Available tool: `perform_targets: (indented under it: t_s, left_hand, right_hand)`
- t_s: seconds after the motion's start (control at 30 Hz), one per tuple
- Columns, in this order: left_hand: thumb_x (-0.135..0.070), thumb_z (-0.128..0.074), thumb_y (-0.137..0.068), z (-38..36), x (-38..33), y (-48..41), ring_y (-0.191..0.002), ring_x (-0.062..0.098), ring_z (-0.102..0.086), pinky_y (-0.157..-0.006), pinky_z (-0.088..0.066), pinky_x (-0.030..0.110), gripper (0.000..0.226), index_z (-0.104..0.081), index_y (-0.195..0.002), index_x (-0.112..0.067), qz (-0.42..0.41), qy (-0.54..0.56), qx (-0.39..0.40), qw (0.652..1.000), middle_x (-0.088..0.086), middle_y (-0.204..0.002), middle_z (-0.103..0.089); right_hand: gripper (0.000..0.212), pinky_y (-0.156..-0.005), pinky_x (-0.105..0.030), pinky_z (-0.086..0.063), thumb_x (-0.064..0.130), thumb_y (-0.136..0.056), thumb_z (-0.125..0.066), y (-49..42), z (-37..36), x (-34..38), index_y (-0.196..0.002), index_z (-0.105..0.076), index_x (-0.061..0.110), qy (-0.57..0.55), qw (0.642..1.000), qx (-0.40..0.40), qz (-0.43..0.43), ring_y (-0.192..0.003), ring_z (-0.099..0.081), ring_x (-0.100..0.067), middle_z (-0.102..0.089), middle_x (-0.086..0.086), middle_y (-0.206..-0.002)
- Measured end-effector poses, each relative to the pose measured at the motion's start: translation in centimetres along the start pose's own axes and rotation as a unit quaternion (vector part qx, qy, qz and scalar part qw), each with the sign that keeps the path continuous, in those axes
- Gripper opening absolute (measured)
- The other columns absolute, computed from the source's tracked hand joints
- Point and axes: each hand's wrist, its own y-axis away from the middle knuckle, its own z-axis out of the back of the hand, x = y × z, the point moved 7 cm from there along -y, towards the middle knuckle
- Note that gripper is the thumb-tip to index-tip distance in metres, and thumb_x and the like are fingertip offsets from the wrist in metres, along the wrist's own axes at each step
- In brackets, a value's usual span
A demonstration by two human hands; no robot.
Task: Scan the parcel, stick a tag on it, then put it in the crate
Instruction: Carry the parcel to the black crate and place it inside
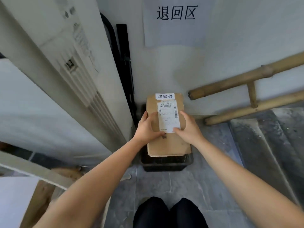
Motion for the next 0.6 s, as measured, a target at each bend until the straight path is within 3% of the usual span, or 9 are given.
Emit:
perform_targets:
  t_s: [0.17,0.37,0.5,0.6]
  left_hand:
    - [-0.031,-0.074,-0.070,-10.6,11.4,-9.2,-0.142,0.028,-0.017,-0.116,-0.021,0.043,0.088,-0.023,-0.142,-0.023,0.040,-0.026,0.024,0.999,0.010,-0.154,-0.017]
    - [-0.034,-0.077,-0.064,-22.4,23.5,-17.2,-0.130,0.027,-0.036,-0.109,-0.032,0.040,0.087,-0.031,-0.136,-0.020,0.041,-0.041,0.054,0.997,0.009,-0.141,-0.035]
    - [-0.039,-0.077,-0.057,-26.8,28.4,-20.3,-0.134,0.031,-0.030,-0.110,-0.031,0.048,0.092,-0.030,-0.135,-0.023,0.053,-0.056,0.068,0.995,0.010,-0.142,-0.035]
    - [-0.035,-0.076,-0.058,-28.1,29.8,-21.2,-0.135,0.027,-0.027,-0.111,-0.029,0.044,0.089,-0.033,-0.136,-0.025,0.045,-0.059,0.073,0.995,0.003,-0.142,-0.039]
  right_hand:
    - [0.075,-0.107,-0.033,-0.028,0.016,-0.081,-0.064,-9.4,-8.1,-12.1,-0.142,-0.021,0.018,0.021,0.999,0.021,-0.020,-0.136,-0.029,-0.024,-0.026,-0.010,-0.149]
    - [0.056,-0.077,-0.012,-0.033,0.003,-0.078,-0.063,-17.5,-17.9,-25.4,-0.129,-0.041,0.010,0.025,0.999,0.033,-0.021,-0.122,-0.047,-0.024,-0.051,-0.012,-0.133]
    - [0.063,-0.091,-0.027,-0.039,0.010,-0.076,-0.066,-20.9,-22.1,-30.9,-0.132,-0.037,0.016,0.029,0.998,0.050,-0.039,-0.122,-0.046,-0.025,-0.048,-0.011,-0.136]
    - [0.067,-0.101,-0.036,-0.038,0.013,-0.077,-0.066,-21.8,-23.7,-32.8,-0.136,-0.033,0.014,0.029,0.996,0.061,-0.058,-0.126,-0.042,-0.029,-0.041,-0.014,-0.141]
